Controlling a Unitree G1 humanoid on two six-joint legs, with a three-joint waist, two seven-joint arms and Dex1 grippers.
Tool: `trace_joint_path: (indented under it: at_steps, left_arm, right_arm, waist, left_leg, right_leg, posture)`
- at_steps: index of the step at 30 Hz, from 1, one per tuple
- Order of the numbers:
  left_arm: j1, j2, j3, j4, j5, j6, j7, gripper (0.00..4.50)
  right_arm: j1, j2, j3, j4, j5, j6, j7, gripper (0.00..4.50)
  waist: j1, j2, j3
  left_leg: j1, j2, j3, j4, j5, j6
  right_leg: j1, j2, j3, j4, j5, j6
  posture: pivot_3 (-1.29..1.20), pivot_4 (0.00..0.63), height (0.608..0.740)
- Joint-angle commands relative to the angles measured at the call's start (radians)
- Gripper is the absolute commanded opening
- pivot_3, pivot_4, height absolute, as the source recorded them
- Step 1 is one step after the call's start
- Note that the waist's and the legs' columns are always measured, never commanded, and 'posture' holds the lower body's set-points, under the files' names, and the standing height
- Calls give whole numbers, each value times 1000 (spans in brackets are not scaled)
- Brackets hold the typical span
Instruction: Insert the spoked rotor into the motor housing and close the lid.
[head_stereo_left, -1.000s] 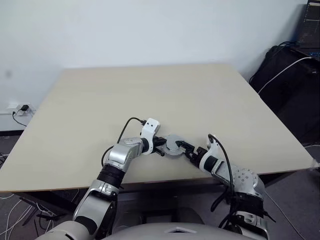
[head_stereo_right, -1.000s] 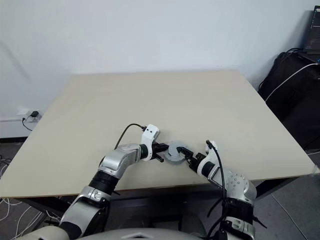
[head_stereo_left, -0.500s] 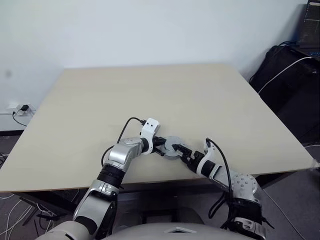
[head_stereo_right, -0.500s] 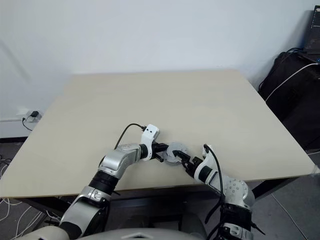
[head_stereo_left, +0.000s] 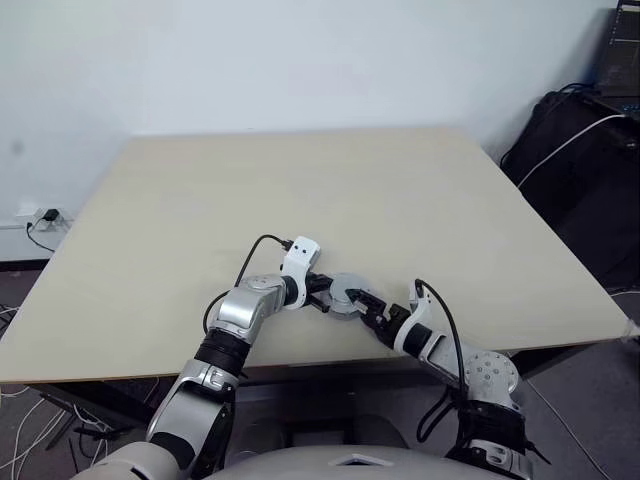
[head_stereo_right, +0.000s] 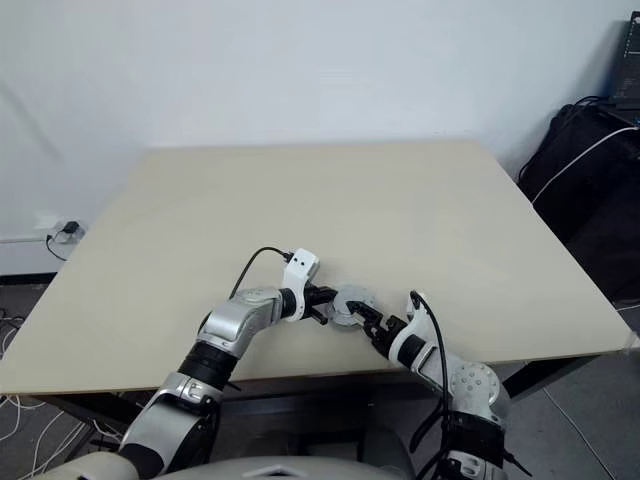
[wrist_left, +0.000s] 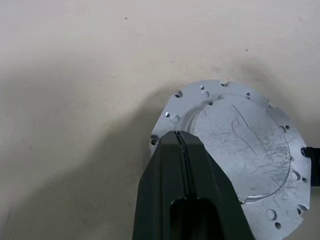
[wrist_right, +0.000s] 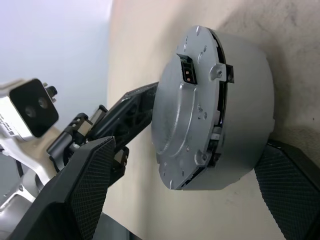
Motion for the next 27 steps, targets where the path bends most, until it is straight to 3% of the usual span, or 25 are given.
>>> trace_joint_path:
  at_steps: [1,6,7,9,14,18,27]
  left_arm:
    - [3,-11,-14,11,-3,2,-12,0]
    - [5,-10,-15,7,-3,3,-13,0]
    - [6,-10,-15,6,-3,2,-13,0]
    - [6,-10,-14,5,-3,2,-13,0]
    - [5,-10,-13,4,-3,4,-13,0]
    - [5,-12,-10,4,-2,4,-13,0]
    - [2,-14,-6,10,-3,0,-13,0]
  right_arm:
    - [-15,3,-2,-54,42,-24,0,4473]
    - [-25,15,-18,-34,49,-49,-33,4473]
    - [-27,18,-21,-28,51,-53,-42,4301]
    - [-30,22,-29,-16,57,-56,-58,3890]
    - [-33,22,-31,-12,69,-54,-66,2258]
    - [-31,17,-28,-10,78,-53,-72,1239]
    - [-24,5,-19,-9,76,-42,-85,1183]
  waist:
    - [0,0,0]
    - [0,0,0]
    - [0,0,0]
    - [1,0,0]
    - [2,1,0]
    - [3,2,-1]
    - [2,2,-1]
  left_leg:
    - [0,0,0,0,0,0]
    - [0,0,0,0,0,0]
    - [0,0,0,0,0,0]
    - [0,0,0,0,0,0]
    - [0,0,0,0,0,0]
    - [0,-1,0,0,0,1]
    - [0,-1,0,1,0,1]
  right_leg:
    - [0,0,0,0,0,0]
    - [0,0,0,0,0,0]
    - [0,0,0,0,0,0]
    - [0,0,0,0,0,0]
    - [0,0,0,0,0,-1]
    - [1,0,1,0,1,-2]
    - [1,0,1,0,0,0]
  posture:
    - [0,0,740]
    - [0,0,740]
    - [0,0,740]
    - [0,0,740]
    - [0,0,740]
    - [0,0,740]
    - [0,0,740]
